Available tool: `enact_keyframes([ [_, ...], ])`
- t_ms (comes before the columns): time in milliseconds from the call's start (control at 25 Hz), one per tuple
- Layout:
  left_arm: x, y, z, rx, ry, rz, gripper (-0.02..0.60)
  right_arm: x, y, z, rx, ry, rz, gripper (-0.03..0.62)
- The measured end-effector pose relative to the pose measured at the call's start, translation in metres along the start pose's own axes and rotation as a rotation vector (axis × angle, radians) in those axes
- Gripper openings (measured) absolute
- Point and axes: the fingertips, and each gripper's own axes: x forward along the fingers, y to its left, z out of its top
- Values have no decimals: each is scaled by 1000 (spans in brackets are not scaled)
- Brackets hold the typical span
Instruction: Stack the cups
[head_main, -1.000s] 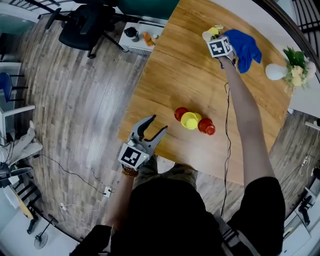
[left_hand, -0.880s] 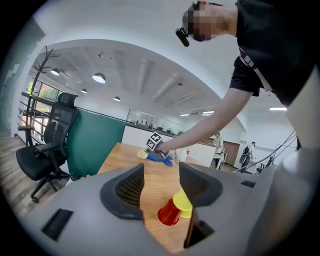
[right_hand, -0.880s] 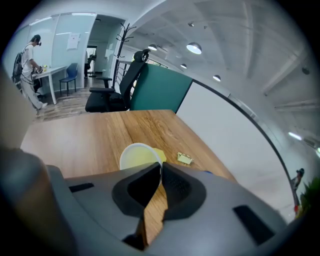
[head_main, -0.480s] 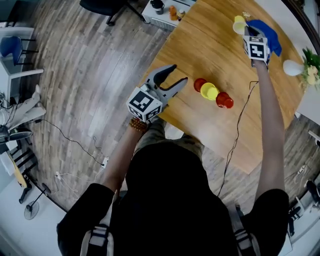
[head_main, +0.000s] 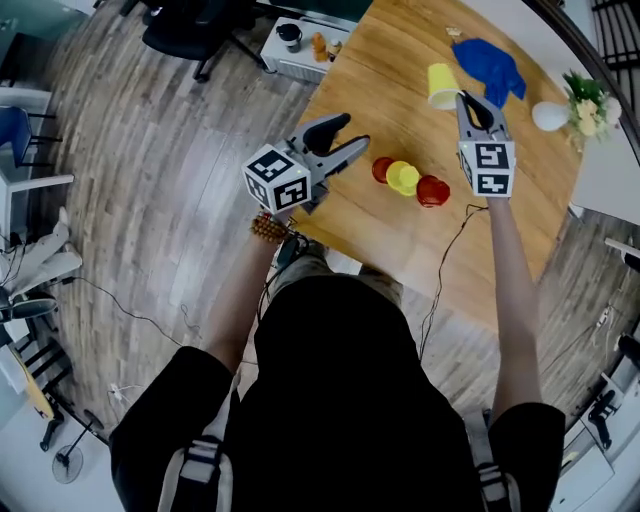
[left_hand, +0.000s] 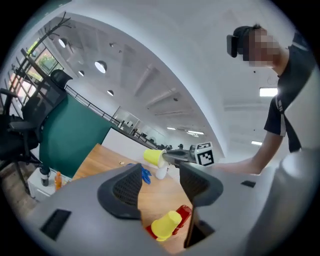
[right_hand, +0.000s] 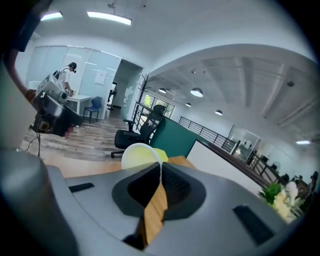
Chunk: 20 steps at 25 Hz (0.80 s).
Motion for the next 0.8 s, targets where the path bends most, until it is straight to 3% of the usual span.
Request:
enact_keyframes([
  [160,11,-15,4,-136,-23,-110,244,-50,43,26,-48,-97,9,18],
  [400,16,-26,7,-421,-84,-234,262,-108,106,55,-296,-221,-17,18],
  [640,24,-53,-11,-604,-78,-363,268,-143,137,49,-317,-277,-66,18],
  [800,25,-62,-25,-718,-72,-407,268,-152,154,36,-324,-274,-51,18],
])
